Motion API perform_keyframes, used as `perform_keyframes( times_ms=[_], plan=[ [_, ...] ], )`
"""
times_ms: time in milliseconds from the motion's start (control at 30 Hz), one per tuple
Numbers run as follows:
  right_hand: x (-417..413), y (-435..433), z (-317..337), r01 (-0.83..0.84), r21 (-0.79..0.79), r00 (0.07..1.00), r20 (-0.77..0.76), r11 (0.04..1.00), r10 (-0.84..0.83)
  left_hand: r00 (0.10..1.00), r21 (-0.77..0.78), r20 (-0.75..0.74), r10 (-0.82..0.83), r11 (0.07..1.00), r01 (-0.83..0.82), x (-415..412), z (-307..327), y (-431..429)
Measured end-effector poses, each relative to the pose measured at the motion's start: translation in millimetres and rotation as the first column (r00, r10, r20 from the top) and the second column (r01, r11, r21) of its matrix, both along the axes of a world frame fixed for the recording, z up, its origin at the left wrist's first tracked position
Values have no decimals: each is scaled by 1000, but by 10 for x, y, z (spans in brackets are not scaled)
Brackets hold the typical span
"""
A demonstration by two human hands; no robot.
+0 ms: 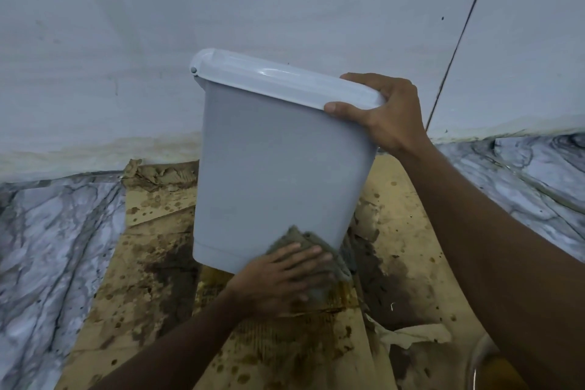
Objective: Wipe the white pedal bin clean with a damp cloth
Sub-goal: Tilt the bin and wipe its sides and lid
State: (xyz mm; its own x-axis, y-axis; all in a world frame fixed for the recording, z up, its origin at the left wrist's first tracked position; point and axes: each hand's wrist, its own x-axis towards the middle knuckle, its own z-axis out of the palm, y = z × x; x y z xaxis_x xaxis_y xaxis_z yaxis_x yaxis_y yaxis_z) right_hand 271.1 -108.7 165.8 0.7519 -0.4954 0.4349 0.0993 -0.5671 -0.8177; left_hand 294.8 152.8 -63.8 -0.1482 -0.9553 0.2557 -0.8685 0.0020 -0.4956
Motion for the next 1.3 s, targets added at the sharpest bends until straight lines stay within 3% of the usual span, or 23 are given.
perform_keyframes(
  times_ms=[100,167,267,333,367,433,567,700,900,967,1033,1100,1167,1233,1300],
  plan=[
    [-6,3,1,6,11,1000,-1,1000,-6,976,-185,-164,142,968,-172,169,298,-151],
    [0,11,-7,14,13,1000,6,1000,-14,887,-361,-378,265,840,-404,266,553,-296],
    [1,57,0,34,-3,999,8,999,-34,622,-487,-729,285,422,-764,241,924,-596],
    [-21,98,4,48,-33,999,14,998,-47,477,-450,-862,172,173,-876,187,1147,-811],
    [-41,121,6,53,-53,999,15,997,-52,427,-418,-897,117,90,-904,179,1236,-883],
    [-102,158,18,48,-85,999,9,995,-47,375,-375,-926,43,4,-927,204,1356,-932],
    [-261,269,52,30,-104,999,-12,994,-31,381,-380,-925,-10,-56,-923,295,1475,-756],
    [-423,431,58,26,-129,999,-17,991,-28,295,-261,-918,-264,-157,-953,427,1694,-551],
    [-728,672,41,-14,-274,995,-98,962,-14,115,-10,-819,-561,-187,-982,306,2035,-110],
    [-835,739,16,-30,-354,988,-151,935,-26,125,24,-774,-621,-227,-974,244,2206,34],
    [-906,824,14,-46,-430,985,-167,902,-29,192,-66,-767,-613,-222,-973,142,2378,163],
    [-956,924,44,-58,-464,982,-186,884,-33,259,-227,-805,-534,-126,-966,48,2491,268],
    [-1024,1015,79,-83,-459,976,-215,884,-20,340,-381,-895,-288,100,-919,32,2483,352],
    [-1116,1084,109,-109,-439,973,-230,892,6,399,-370,-916,43,297,-880,49,2437,440],
    [-1201,1163,121,-132,-431,970,-242,893,26,413,-308,-880,235,380,-872,3,2451,523]
  ],
)
